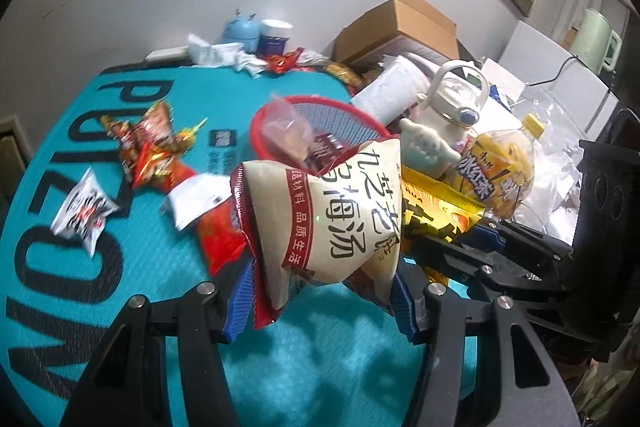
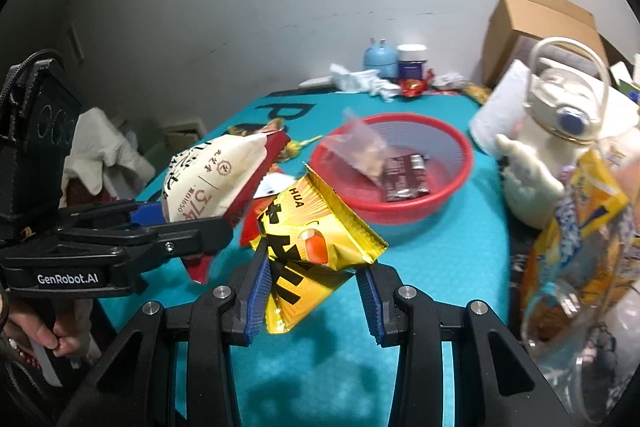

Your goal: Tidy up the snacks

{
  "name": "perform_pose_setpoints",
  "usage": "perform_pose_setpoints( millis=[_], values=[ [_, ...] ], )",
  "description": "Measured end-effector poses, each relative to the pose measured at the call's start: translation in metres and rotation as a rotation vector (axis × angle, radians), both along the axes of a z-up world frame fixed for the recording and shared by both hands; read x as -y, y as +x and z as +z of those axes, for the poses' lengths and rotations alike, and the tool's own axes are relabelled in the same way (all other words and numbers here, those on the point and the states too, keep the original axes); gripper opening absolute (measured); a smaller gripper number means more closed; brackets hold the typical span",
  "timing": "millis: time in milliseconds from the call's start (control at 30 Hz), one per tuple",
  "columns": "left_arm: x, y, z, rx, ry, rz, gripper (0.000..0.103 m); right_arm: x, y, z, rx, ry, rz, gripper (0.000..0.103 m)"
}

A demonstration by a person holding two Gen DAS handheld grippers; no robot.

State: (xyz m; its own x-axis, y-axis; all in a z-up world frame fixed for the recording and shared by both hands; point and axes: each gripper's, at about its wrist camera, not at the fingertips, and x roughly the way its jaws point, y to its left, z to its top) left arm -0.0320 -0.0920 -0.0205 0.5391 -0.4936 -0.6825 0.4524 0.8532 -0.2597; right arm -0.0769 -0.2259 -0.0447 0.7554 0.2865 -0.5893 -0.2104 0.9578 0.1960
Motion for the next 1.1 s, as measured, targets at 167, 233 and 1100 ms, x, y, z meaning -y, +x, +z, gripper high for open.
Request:
perform_pose_setpoints(
  millis=[167, 233, 1100],
  values=[
    [0.014, 0.015, 0.008, 0.022, 0.010, -0.031, 0.057, 0.014, 0.004, 0.008, 0.013, -0.011, -0.054, 0.040],
    [0.019, 0.022, 0.012, 0.035, 0.014, -0.039, 0.057, 0.019, 0.010, 0.011, 0.011, -0.017, -0.077, 0.040],
    [0.075, 0.134, 0.032, 0.136, 0.052, -0.092, 0.057, 0.048, 0.108, 0.026, 0.013, -0.075, -0.260, 0.040]
  ],
)
